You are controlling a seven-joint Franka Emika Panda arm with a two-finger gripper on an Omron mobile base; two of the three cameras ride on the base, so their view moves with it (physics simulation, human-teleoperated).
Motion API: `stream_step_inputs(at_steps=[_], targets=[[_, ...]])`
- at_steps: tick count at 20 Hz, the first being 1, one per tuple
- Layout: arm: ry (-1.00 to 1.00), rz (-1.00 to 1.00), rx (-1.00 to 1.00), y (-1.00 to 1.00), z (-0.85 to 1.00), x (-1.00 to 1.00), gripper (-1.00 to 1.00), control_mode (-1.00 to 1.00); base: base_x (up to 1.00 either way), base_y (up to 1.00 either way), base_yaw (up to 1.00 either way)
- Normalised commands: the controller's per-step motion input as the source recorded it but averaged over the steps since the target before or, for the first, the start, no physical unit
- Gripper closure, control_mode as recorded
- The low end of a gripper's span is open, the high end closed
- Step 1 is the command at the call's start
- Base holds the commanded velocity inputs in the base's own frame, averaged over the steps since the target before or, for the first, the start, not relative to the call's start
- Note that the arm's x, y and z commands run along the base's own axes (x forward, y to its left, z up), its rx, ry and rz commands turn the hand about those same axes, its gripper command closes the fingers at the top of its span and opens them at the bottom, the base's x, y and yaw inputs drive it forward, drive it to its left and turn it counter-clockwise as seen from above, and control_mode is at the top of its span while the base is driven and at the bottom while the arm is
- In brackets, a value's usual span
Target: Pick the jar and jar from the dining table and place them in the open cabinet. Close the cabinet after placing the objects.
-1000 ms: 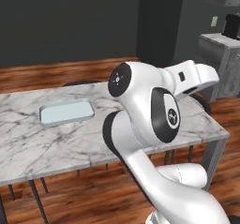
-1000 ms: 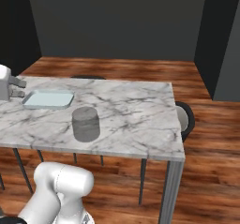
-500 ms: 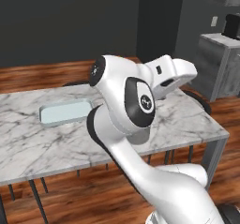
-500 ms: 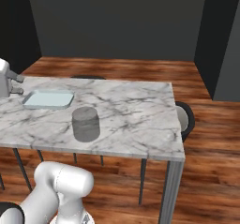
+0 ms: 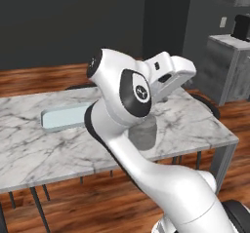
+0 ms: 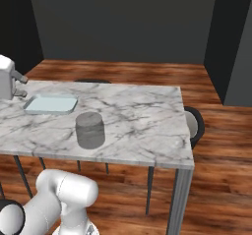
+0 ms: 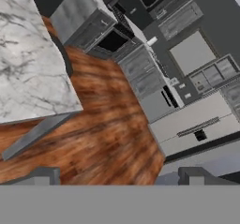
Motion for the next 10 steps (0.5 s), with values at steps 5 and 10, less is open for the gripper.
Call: stream_step_inputs(at_steps=[5, 10], targets=[[0.02, 0.00, 0.01, 0.02, -0.39, 0.05, -1.00, -1.00, 0.00, 0.00, 0.00], [0.04, 0.05, 0.04, 0.01, -0.32, 0.20, -1.00, -1.00, 0.00, 0.00, 0.00]])
